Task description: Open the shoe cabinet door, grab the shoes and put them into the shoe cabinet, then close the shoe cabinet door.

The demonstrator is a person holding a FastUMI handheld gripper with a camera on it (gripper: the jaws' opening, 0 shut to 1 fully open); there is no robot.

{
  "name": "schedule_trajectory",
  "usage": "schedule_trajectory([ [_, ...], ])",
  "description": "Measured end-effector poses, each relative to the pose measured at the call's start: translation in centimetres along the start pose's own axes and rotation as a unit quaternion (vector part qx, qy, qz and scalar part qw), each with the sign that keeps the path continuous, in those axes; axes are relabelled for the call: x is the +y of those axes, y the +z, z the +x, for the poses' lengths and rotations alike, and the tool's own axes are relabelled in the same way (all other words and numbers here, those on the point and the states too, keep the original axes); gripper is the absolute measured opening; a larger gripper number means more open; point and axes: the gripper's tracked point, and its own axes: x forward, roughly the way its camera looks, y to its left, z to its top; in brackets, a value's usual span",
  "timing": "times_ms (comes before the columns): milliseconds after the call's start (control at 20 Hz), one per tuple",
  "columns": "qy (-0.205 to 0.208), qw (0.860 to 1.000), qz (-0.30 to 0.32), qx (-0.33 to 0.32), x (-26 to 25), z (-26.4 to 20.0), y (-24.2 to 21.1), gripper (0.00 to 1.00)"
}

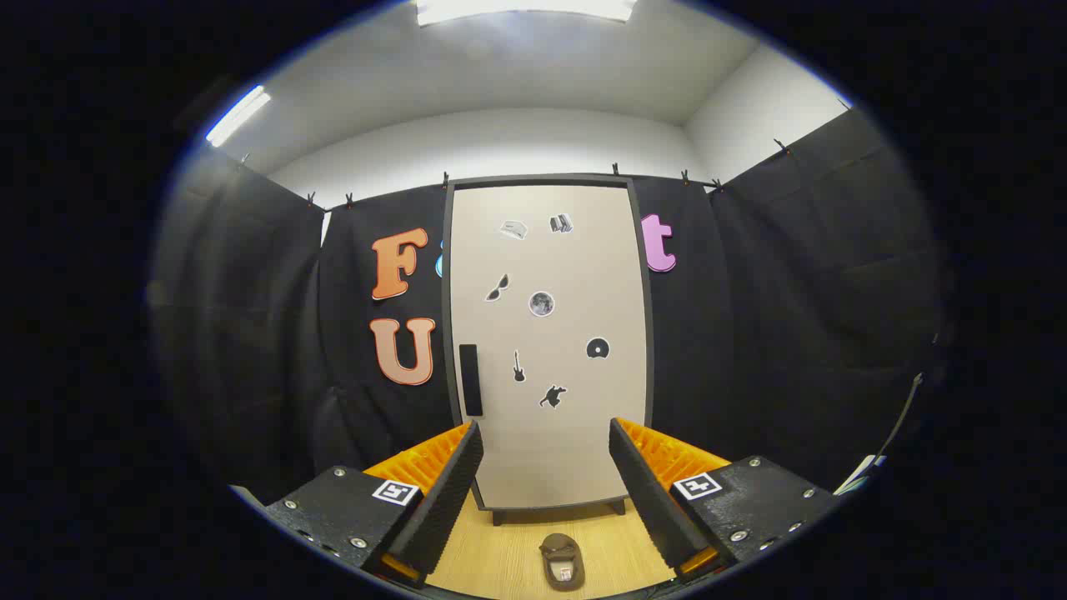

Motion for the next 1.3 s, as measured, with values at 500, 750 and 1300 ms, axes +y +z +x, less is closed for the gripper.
schedule_trajectory([
  [500, -0.001, 1.0, -0.011, 0.009, 0.7, 0.6, -0.2, 0.95],
  [750, 0.0, 1.0, -0.009, 0.004, 0.8, 0.6, 0.3, 0.95],
  [1300, 0.008, 1.0, -0.011, 0.02, 2.2, 2.5, -1.0, 0.95],
])
